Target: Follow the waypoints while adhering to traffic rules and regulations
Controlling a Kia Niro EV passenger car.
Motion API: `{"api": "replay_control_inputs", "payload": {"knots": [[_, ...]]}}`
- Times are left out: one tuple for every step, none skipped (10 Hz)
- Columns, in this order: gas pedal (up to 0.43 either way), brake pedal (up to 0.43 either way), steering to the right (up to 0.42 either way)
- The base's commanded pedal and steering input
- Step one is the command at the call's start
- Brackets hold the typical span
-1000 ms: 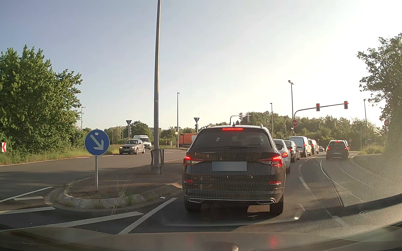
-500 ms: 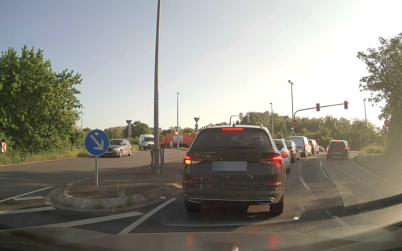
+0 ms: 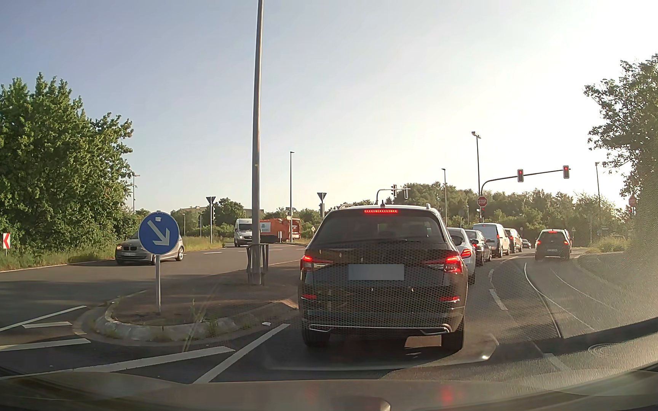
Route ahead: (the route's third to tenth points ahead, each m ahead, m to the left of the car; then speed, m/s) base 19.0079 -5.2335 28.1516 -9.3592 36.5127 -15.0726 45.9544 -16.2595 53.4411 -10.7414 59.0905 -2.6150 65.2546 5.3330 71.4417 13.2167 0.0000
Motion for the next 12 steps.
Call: {"api": "replay_control_inputs", "payload": {"knots": [[0.0,0.439,0.052],[0.0,0.439,0.052],[0.0,0.439,0.052],[0.0,0.439,0.052],[0.0,0.439,0.052],[0.0,0.439,0.052],[0.0,0.439,0.052],[0.0,0.439,0.052],[0.0,0.439,0.052],[0.0,0.439,0.052],[0.0,0.439,0.052],[0.0,0.439,0.052]]}}
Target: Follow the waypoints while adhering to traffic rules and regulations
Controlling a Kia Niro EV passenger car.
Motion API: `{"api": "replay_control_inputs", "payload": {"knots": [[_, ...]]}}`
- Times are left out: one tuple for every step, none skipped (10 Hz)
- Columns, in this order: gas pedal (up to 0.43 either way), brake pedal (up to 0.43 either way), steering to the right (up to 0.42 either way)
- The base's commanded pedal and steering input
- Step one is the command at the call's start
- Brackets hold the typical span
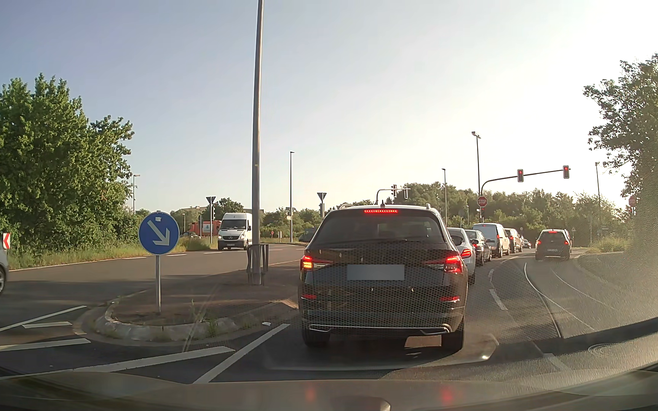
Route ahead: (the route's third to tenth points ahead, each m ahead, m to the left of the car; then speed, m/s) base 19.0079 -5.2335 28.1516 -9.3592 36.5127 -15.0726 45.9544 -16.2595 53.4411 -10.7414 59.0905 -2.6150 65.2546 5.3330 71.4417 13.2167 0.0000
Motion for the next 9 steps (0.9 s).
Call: {"api": "replay_control_inputs", "payload": {"knots": [[0.0,0.439,0.052],[0.0,0.439,0.052],[0.0,0.439,0.052],[0.0,0.439,0.052],[0.0,0.439,0.052],[0.0,0.439,0.052],[0.0,0.439,0.052],[0.0,0.439,0.052],[0.0,0.439,0.052]]}}
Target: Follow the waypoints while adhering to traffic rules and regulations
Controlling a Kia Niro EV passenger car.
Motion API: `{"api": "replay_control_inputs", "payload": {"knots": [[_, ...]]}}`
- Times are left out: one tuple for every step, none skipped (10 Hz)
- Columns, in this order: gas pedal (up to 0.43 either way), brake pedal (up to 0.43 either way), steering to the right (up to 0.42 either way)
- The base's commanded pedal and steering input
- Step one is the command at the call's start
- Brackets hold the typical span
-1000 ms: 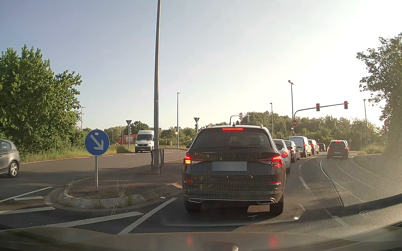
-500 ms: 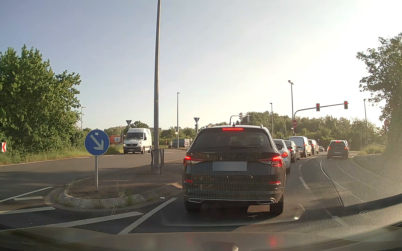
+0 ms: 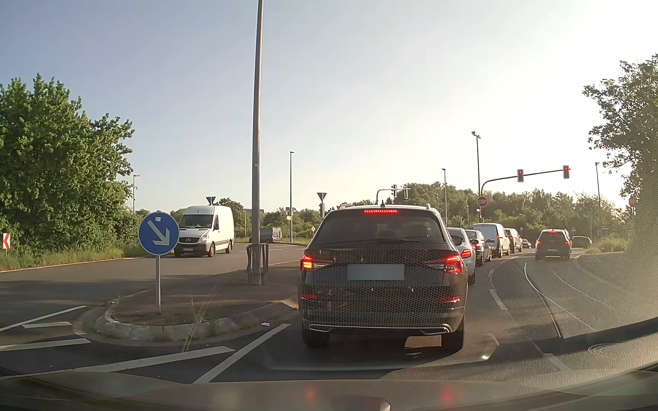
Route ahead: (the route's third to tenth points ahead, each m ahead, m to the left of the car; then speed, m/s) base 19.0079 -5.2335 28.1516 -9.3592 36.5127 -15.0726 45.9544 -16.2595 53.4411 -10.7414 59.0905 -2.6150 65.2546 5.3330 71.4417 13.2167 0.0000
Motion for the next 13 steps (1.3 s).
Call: {"api": "replay_control_inputs", "payload": {"knots": [[0.0,0.439,0.052],[0.0,0.439,0.052],[0.0,0.439,0.052],[0.0,0.439,0.052],[0.0,0.445,0.052],[0.0,0.439,0.052],[0.0,0.439,0.052],[0.0,0.439,0.052],[0.0,0.439,0.052],[0.0,0.439,0.052],[0.0,0.439,0.052],[0.0,0.439,0.052],[0.0,0.439,0.052]]}}
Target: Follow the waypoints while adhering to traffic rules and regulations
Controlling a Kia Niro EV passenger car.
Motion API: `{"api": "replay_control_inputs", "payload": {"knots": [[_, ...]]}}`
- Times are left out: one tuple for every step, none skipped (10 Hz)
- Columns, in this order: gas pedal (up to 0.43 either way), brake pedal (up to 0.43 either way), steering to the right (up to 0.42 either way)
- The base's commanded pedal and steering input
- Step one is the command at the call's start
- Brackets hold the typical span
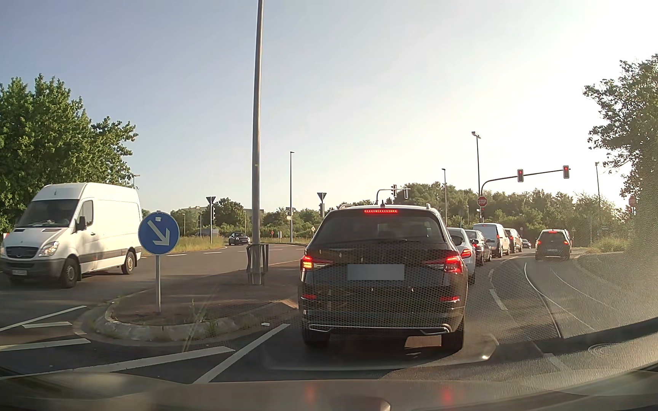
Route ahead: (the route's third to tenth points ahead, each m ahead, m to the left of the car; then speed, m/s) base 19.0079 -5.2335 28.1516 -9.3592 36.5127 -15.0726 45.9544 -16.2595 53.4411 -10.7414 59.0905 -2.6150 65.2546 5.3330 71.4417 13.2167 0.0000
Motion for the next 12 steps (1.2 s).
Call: {"api": "replay_control_inputs", "payload": {"knots": [[0.0,0.439,0.052],[0.0,0.439,0.052],[0.0,0.439,0.052],[0.0,0.439,0.052],[0.0,0.439,0.052],[0.0,0.439,0.052],[0.0,0.439,0.052],[0.0,0.439,0.052],[0.0,0.439,0.052],[0.0,0.439,0.052],[0.0,0.439,0.052],[0.0,0.439,0.052]]}}
